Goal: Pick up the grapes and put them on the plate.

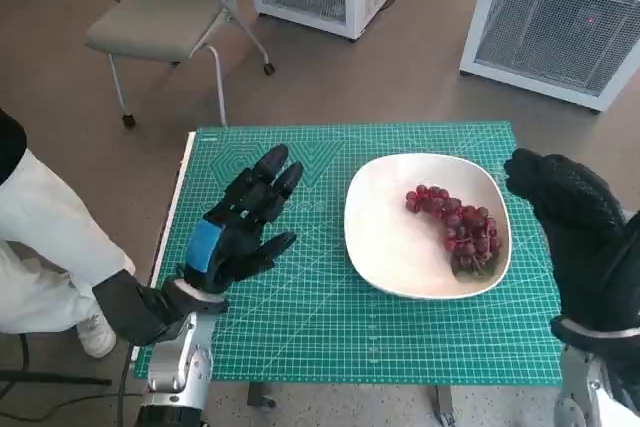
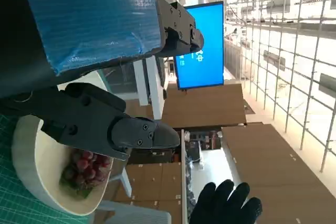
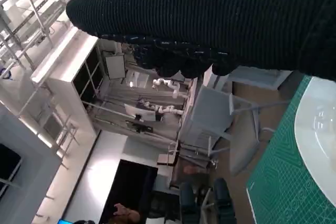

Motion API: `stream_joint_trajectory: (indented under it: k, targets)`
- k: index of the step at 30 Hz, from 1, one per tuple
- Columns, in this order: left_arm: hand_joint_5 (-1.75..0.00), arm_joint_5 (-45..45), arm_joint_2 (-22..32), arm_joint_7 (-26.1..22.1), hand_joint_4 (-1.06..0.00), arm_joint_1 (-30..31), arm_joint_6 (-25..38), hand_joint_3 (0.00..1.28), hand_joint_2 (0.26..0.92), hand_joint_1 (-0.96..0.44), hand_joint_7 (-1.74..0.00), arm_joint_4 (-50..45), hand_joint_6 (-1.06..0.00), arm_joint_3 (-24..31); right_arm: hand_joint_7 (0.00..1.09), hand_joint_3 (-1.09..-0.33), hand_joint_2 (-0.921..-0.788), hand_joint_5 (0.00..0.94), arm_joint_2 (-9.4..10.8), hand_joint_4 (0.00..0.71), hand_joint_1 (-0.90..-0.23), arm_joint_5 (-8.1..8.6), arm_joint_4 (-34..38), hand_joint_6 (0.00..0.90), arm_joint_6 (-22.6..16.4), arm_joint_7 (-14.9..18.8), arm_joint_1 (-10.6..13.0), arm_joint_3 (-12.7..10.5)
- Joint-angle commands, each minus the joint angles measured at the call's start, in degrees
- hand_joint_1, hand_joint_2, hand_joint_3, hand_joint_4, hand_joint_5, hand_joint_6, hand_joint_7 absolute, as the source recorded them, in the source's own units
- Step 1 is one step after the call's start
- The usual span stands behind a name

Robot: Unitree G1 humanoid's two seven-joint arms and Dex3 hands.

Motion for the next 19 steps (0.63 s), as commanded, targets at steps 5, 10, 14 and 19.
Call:
stream_joint_trajectory:
  k: [5, 10, 14, 19]
  targets:
    - [-0.01, -0.4, 0.5, 0.3, -0.30, 1.3, -0.1, 0.23, 0.921, -0.44, -0.01, -2.1, -0.32, 0.1, 0.86, -0.554, -0.921, 0.414, -0.2, 0.385, -0.523, -0.03, 1.3, 0.229, 0.6, 0.7, -0.2, 0.5]
    - [-0.01, -0.7, 0.4, 0.7, -0.30, 1.7, 0.6, 0.23, 0.921, -0.44, -0.01, -3.1, -0.32, 0.2, 0.86, -0.554, -0.921, 0.416, -0.3, 0.386, -0.523, 0.02, 1.6, 0.228, 0.6, 0.8, -0.4, 0.6]
    - [-0.01, -0.8, 0.3, 1.1, -0.31, 2.0, 0.8, 0.23, 0.921, -0.43, -0.01, -3.8, -0.32, 0.2, 0.86, -0.554, -0.921, 0.416, -0.4, 0.385, -0.523, 0.00, 1.8, 0.228, 0.6, 0.9, -0.6, 0.6]
    - [-0.01, -0.9, 0.2, 1.4, -0.32, 2.3, 0.9, 0.23, 0.921, -0.43, 0.00, -4.3, -0.32, 0.2, 0.86, -0.554, -0.921, 0.417, -0.4, 0.384, -0.523, 0.01, 2.0, 0.228, 0.5, 1.0, -0.7, 0.7]
